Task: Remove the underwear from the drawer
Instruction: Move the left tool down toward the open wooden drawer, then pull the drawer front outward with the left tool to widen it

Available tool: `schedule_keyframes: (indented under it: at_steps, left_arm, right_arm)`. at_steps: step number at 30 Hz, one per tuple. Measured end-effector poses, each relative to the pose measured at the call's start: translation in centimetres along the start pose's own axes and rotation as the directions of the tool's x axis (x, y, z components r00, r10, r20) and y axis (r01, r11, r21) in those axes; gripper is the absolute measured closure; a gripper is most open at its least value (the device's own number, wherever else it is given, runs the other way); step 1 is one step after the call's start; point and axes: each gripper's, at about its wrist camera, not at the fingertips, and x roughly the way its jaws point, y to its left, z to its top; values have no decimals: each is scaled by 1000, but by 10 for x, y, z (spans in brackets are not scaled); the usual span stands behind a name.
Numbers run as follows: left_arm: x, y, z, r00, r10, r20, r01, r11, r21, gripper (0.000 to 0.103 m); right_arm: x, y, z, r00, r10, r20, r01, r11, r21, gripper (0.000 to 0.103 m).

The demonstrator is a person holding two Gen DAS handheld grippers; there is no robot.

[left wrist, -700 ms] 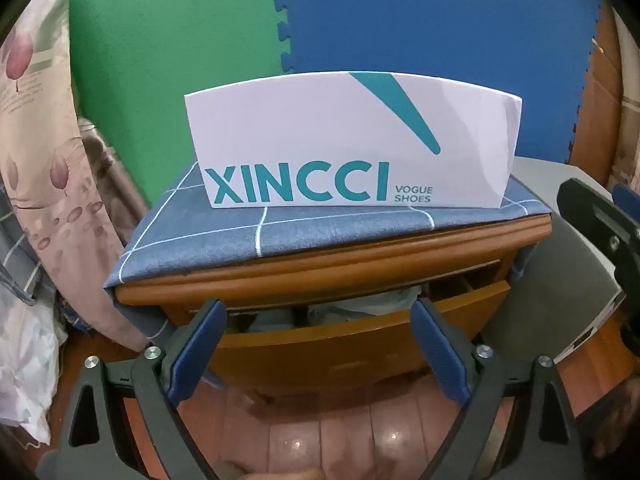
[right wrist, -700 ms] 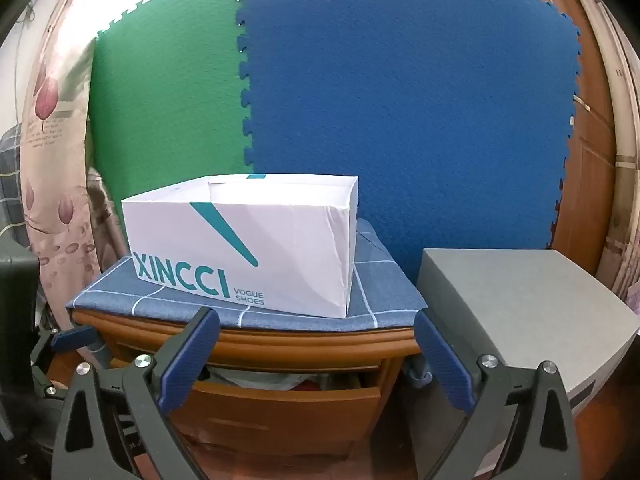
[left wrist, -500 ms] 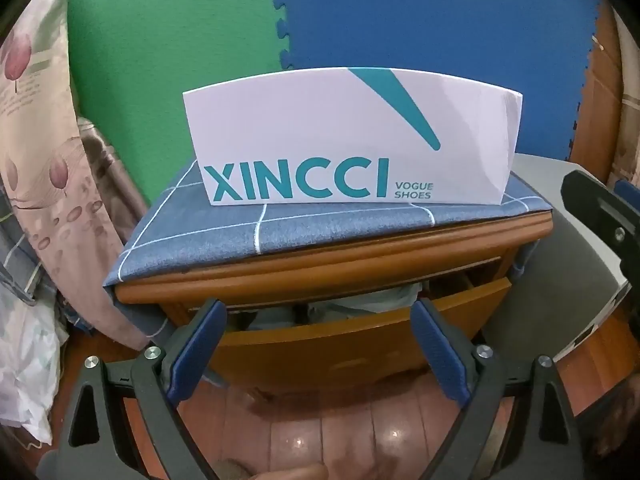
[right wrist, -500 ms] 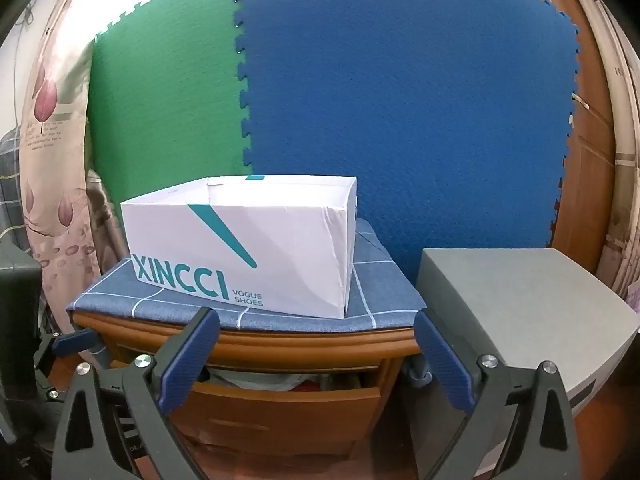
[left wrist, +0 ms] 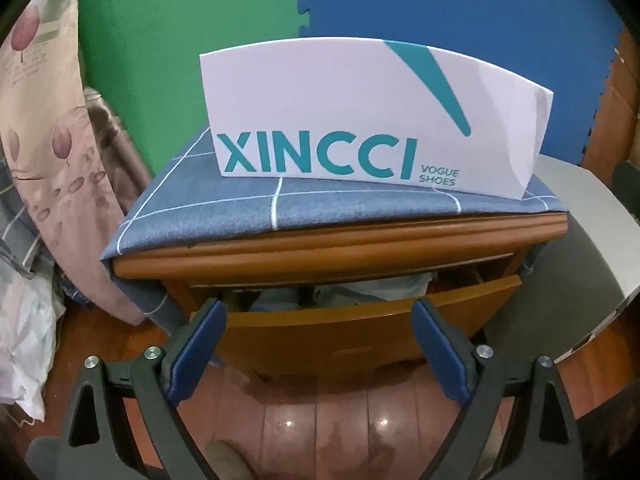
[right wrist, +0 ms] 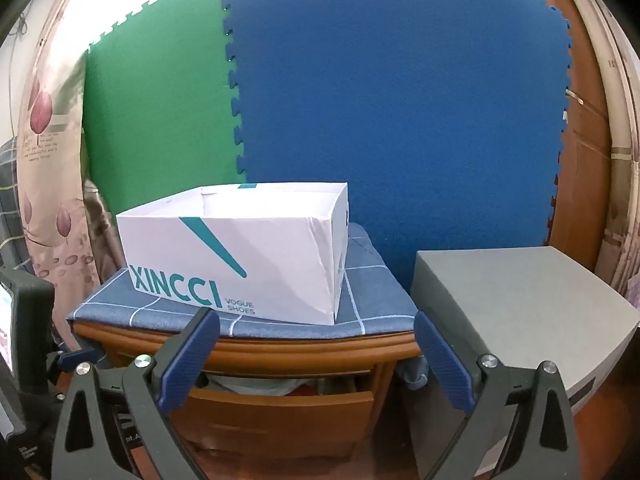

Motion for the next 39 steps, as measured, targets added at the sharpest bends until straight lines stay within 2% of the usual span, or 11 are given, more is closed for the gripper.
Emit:
schedule_keyframes:
  at_steps: [8, 10, 13, 17, 19, 22, 25, 28, 30, 33, 39]
  left_arm:
    - [5, -4, -3, 999, 6, -33, -7, 1000, -12, 11]
    - [9, 0, -4, 998, 1, -62, -4, 999, -46, 10]
    - [22, 15, -15, 991, -13, -133, -10, 985, -170, 11]
    - [36, 34, -31, 981, -50, -188, -16, 941, -338, 12]
    - [37, 36, -34, 983, -40, -180, -26, 936, -350, 12]
    - [45, 34, -34, 980, -35, -194, -38, 932, -361, 12]
    - [57, 35, -37, 977, -62, -205, -34, 900, -434, 12]
    - [64, 36, -40, 982, -71, -177, -32, 854, -520, 12]
    - [69, 38, -45, 986, -66, -152, -36, 809, -587, 12]
    - [78, 37, -49, 989, -55, -140, -49, 763, -645, 12]
    - [94, 33, -49, 986, -69, -152, -56, 724, -688, 13]
  right_arm:
    - [-1, -13, 9, 1000, 12, -6, -12, 1000, 16, 3]
    - [1, -19, 19, 998, 53, -18, -53, 999, 0, 3]
    - [-2, -32, 41, 997, 70, 38, -69, 997, -44, 3]
    - [3, -49, 52, 994, 37, 100, -25, 993, -118, 3]
    - [7, -63, 48, 995, 21, 102, -13, 997, -79, 3]
    - [16, -76, 40, 999, 24, 42, -24, 1000, -2, 3]
    - [14, -79, 41, 998, 34, 56, -34, 999, 7, 3]
    - [12, -76, 41, 997, 57, 58, -57, 998, -5, 3]
    - [11, -72, 39, 997, 63, 54, -62, 998, -21, 3]
    - [10, -70, 38, 996, 76, 52, -75, 997, -19, 3]
    - [9, -78, 39, 996, 82, 40, -82, 997, 8, 3]
